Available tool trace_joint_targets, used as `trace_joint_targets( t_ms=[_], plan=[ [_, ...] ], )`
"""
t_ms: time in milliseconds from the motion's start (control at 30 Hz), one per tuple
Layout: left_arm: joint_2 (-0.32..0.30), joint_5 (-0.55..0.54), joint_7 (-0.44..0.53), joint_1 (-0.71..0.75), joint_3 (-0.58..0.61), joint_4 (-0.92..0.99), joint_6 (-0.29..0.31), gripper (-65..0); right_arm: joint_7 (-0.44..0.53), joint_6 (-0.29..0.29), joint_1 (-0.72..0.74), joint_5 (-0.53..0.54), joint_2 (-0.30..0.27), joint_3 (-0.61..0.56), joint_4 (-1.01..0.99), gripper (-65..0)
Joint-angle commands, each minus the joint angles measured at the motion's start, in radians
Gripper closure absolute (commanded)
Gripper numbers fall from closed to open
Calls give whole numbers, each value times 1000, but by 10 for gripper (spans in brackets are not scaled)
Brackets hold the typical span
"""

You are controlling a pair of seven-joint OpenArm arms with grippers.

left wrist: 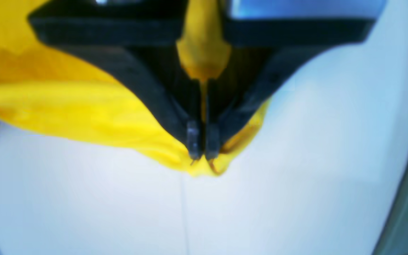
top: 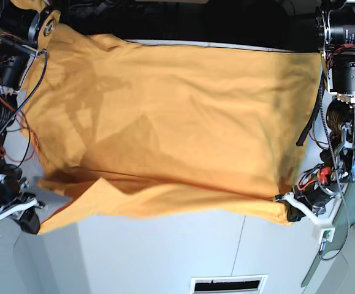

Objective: Layout the t-shirt on the table in an organized manner, then fold the t-shirt properly
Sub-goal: 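Lift and pull the hem with both grippers to spread the shirt wide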

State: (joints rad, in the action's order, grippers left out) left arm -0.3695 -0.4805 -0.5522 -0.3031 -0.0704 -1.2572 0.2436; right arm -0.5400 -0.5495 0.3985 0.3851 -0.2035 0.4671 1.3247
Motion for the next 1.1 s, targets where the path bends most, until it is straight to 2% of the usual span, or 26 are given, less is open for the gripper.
trace_joint_targets(
  t_ms=[0, 33, 67, 100, 133, 167, 200, 233, 400, 500, 533, 667, 800, 867, 967, 1067],
  plan=[
    [-14, -6, 10, -44, 9, 43, 0, 0, 20, 11, 60, -16, -10, 2, -14, 0],
    [-13, -6, 10, -75, 24, 101, 3, -11, 20, 13, 94, -30, -12, 2, -45, 0],
    [-13, -6, 11, -98, 40, 153, 9, -114, 20, 16, 122, -30, -13, 0, -80, -22],
    [-13, -5, 15, -117, 57, 199, 34, -208, 20, 23, 142, -29, -15, -3, -111, -133],
    [-13, -5, 18, -130, 74, 235, 50, -260, 20, 23, 151, -26, -16, -5, -138, -250],
    [-13, 0, 18, -139, 90, 260, 60, -262, 20, 23, 153, -25, -15, -6, -160, -344],
    [-13, 8, 15, -143, 104, 275, 60, -262, 19, 23, 151, -21, -14, -11, -175, -402],
    [-13, 23, 5, -143, 113, 278, 59, -262, 11, 22, 143, -16, -14, -13, -188, -420],
    [-28, 29, -80, -140, 115, 277, 72, -262, -69, 22, 48, 55, -15, -14, -195, -418],
    [-50, 29, -84, -125, 115, 276, 106, -260, -90, 19, -39, 118, -15, -14, -193, -414],
    [-61, 28, -84, -117, 115, 276, 113, -260, -90, 17, -71, 137, -15, -14, -190, -394],
    [-116, 21, -84, -52, 115, 245, 116, -260, -93, -2, -193, 184, -14, -8, -138, -196],
    [-172, -3, -84, 70, 115, 114, 116, -249, -105, -5, -306, 230, -14, 14, -28, -1],
    [-190, -3, -84, 138, 115, 24, 100, -245, -117, -5, -348, 236, -14, 23, 24, 0],
    [-196, -2, -79, 226, 115, -80, 55, -159, -132, -8, -392, 236, -14, 24, 66, 0],
    [-195, -3, -64, 288, 115, -111, 55, -64, -153, -8, -421, 221, -7, 23, 66, 0]
  ],
)
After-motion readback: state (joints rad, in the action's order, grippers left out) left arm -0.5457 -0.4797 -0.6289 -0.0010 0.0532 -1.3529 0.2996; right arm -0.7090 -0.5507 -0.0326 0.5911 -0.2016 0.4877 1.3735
